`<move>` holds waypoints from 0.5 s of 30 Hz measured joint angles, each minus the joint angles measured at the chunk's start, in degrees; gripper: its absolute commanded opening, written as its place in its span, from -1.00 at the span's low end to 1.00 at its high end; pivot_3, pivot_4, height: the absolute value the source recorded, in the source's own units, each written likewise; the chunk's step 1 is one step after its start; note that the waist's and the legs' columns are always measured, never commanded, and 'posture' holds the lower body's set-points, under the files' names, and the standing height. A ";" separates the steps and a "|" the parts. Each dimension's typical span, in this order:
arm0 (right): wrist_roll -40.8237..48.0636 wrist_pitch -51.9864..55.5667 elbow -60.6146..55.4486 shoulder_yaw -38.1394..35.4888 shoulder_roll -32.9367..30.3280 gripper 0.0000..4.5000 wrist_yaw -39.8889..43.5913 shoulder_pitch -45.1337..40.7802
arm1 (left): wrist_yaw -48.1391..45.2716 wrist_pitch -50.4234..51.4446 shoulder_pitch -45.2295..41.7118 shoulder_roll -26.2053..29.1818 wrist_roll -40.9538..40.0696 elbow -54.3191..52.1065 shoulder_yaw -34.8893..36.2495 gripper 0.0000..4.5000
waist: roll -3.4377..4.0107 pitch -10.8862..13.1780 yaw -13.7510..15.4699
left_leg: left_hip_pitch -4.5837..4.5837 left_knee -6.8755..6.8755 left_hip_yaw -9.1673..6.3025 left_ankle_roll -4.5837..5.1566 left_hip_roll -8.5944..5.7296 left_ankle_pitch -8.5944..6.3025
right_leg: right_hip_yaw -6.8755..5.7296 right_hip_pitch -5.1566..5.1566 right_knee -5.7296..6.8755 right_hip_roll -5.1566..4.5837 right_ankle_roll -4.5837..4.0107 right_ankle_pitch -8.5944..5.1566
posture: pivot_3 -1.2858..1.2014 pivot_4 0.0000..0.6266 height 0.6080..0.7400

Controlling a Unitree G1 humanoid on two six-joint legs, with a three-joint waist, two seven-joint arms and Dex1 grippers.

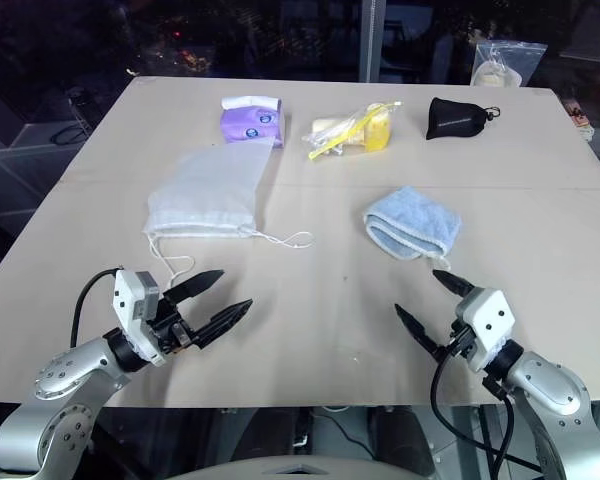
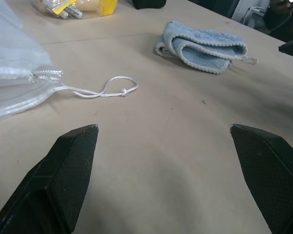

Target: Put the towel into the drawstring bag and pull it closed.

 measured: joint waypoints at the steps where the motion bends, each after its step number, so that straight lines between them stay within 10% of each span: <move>1: 0.00 0.00 0.00 0.00 0.00 1.00 0.00 0.00 | 0.00 0.00 0.00 0.00 0.00 0.00 0.00 0.99 | 0.00 0.00 0.00 | 0.00 0.00 0.00 0.00 0.00 0.00 | 0.00 0.00 0.00 0.00 0.00 0.00 | 0.03 -0.52 1.00; 15: 3.68 -1.12 -8.34 5.23 -4.58 1.00 7.52 -6.51 | 16.49 -21.59 -13.87 8.03 31.78 17.07 0.01 0.99 | -0.08 -0.07 0.52 | 0.00 -0.03 -0.02 -0.01 0.02 0.00 | 0.01 0.05 -0.08 0.18 -0.07 0.05 | 0.03 -0.52 1.00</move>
